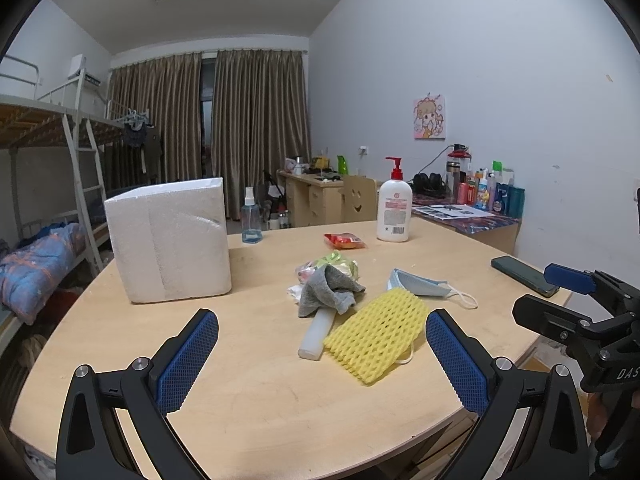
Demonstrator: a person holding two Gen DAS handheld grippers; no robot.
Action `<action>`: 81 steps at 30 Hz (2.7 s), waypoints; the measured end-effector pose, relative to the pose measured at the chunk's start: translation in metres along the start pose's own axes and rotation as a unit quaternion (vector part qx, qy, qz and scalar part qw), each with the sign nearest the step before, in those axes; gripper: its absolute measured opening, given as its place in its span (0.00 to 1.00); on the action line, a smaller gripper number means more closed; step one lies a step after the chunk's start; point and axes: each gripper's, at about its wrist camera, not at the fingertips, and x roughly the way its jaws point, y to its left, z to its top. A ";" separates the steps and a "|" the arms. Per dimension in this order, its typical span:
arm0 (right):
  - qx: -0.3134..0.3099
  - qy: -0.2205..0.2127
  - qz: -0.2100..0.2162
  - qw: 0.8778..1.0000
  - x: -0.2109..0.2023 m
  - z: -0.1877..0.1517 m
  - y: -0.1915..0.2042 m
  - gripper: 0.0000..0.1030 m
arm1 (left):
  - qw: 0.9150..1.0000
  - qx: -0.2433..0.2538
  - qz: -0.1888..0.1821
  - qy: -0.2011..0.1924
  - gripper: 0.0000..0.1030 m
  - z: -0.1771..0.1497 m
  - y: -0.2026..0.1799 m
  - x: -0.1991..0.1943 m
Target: Organize soft objects
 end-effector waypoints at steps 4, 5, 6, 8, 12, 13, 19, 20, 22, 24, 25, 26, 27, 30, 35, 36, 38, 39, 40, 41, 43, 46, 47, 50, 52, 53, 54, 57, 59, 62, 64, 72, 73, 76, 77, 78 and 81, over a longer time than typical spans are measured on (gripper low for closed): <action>-0.001 0.004 -0.001 1.000 0.004 0.001 -0.001 1.00 | 1.000 0.000 -0.001 0.004 1.00 0.001 0.001 0.006; -0.001 0.005 0.000 1.000 0.005 0.001 -0.002 1.00 | 1.000 0.001 -0.002 0.005 1.00 0.001 0.001 0.007; -0.001 0.006 -0.001 1.000 0.007 0.001 -0.002 1.00 | 1.000 0.002 -0.003 0.006 1.00 0.001 0.001 0.009; 0.000 0.008 -0.001 1.000 0.010 0.001 -0.004 1.00 | 1.000 0.005 -0.010 0.008 1.00 0.000 0.001 0.012; 0.001 0.016 -0.004 1.000 0.019 0.002 -0.008 1.00 | 0.999 0.012 -0.025 0.015 1.00 -0.002 0.000 0.021; 0.002 0.019 -0.005 1.000 0.022 0.002 -0.009 1.00 | 0.999 0.013 -0.028 0.017 1.00 -0.002 0.000 0.024; 0.002 0.035 -0.005 0.999 0.039 0.000 -0.014 1.00 | 0.998 0.012 -0.051 0.038 1.00 -0.004 0.000 0.045; 0.002 0.037 -0.005 0.999 0.042 0.000 -0.015 1.00 | 0.998 0.013 -0.053 0.040 1.00 -0.004 -0.001 0.049; 0.004 0.042 -0.007 0.999 0.047 0.000 -0.018 1.00 | 0.997 0.017 -0.060 0.048 1.00 -0.004 -0.003 0.057; 0.005 0.047 -0.010 0.999 0.051 0.000 -0.021 1.00 | 0.996 0.018 -0.070 0.055 1.00 -0.003 -0.005 0.063; 0.007 0.050 -0.012 0.999 0.054 0.000 -0.023 1.00 | 0.995 0.019 -0.078 0.061 1.00 -0.003 -0.006 0.067; 0.008 0.051 -0.013 0.999 0.055 0.000 -0.025 1.00 | 0.994 0.019 -0.085 0.067 1.00 -0.003 -0.006 0.070; 0.009 0.053 -0.013 0.998 0.056 0.000 -0.027 1.00 | 0.993 0.020 -0.092 0.072 1.00 -0.004 -0.007 0.074; 0.019 0.056 -0.009 0.998 0.061 0.000 -0.036 1.00 | 0.990 0.022 -0.109 0.089 1.00 -0.005 -0.011 0.088; 0.025 0.063 -0.014 0.998 0.070 0.002 -0.047 1.00 | 0.986 0.017 -0.119 0.113 1.00 -0.005 -0.014 0.107; 0.026 0.064 -0.021 0.997 0.072 0.002 -0.048 1.00 | 0.986 0.018 -0.120 0.115 1.00 -0.005 -0.015 0.109; 0.029 0.069 -0.018 0.997 0.076 0.003 -0.053 1.00 | 0.985 0.024 -0.122 0.122 1.00 -0.005 -0.019 0.114; 0.032 0.069 -0.016 0.997 0.077 0.004 -0.055 1.00 | 0.984 0.026 -0.122 0.124 1.00 -0.005 -0.020 0.116; 0.034 0.068 -0.016 0.997 0.079 0.004 -0.058 1.00 | 0.984 0.030 -0.122 0.128 1.00 -0.005 -0.022 0.117; 0.032 0.069 -0.014 0.997 0.080 0.004 -0.059 1.00 | 0.983 0.034 -0.122 0.131 1.00 -0.004 -0.024 0.119; 0.033 0.070 -0.008 0.997 0.083 0.005 -0.061 1.00 | 0.982 0.038 -0.122 0.136 1.00 -0.003 -0.026 0.122; 0.043 0.077 0.001 0.996 0.088 0.005 -0.065 1.00 | 0.980 0.044 -0.126 0.149 0.99 -0.003 -0.029 0.130; 0.044 0.077 0.002 0.996 0.089 0.005 -0.067 1.00 | 0.979 0.045 -0.127 0.153 0.97 -0.003 -0.029 0.132; 0.045 0.080 0.003 0.996 0.091 0.006 -0.070 1.00 | 0.977 0.047 -0.127 0.166 0.88 -0.003 -0.029 0.138; 0.047 0.081 0.005 0.996 0.093 0.007 -0.071 1.00 | 0.974 0.048 -0.127 0.179 0.82 -0.004 -0.029 0.144; 0.046 0.082 0.006 0.996 0.094 0.008 -0.071 1.00 | 0.972 0.050 -0.127 0.190 0.80 -0.005 -0.029 0.148; 0.045 0.083 0.007 0.996 0.095 0.008 -0.071 1.00 | 0.971 0.049 -0.128 0.195 0.78 -0.006 -0.028 0.150; 0.043 0.084 0.011 0.995 0.098 0.009 -0.071 1.00 | 0.969 0.045 -0.128 0.205 0.70 -0.006 -0.027 0.155; 0.042 0.085 0.011 0.995 0.100 0.010 -0.073 1.00 | 0.968 0.048 -0.125 0.211 0.63 -0.007 -0.028 0.157; 0.041 0.087 0.012 0.995 0.103 0.012 -0.074 1.00 | 0.964 0.053 -0.126 0.229 0.59 -0.010 -0.029 0.162; 0.040 0.087 0.012 0.995 0.104 0.013 -0.073 1.00 | 0.964 0.054 -0.121 0.230 0.55 -0.010 -0.029 0.162; 0.035 0.092 0.011 0.995 0.108 0.015 -0.071 1.00 | 0.966 0.044 -0.120 0.223 0.21 -0.011 -0.023 0.160; 0.035 0.093 0.010 0.995 0.109 0.015 -0.072 1.00 | 0.966 0.040 -0.126 0.221 0.19 -0.011 -0.022 0.159; 0.031 0.099 0.005 0.995 0.113 0.016 -0.070 1.00 | 0.965 0.035 -0.140 0.218 0.18 -0.011 -0.020 0.157; 0.030 0.101 0.005 0.994 0.114 0.017 -0.070 1.00 | 0.965 0.033 -0.148 0.216 0.18 -0.012 -0.020 0.157; 0.027 0.103 0.005 0.994 0.116 0.017 -0.069 1.00 | 0.965 0.030 -0.151 0.214 0.18 -0.011 -0.020 0.156; 0.024 0.108 0.007 0.994 0.123 0.021 -0.066 1.00 | 0.965 0.014 -0.159 0.209 0.18 -0.010 -0.015 0.156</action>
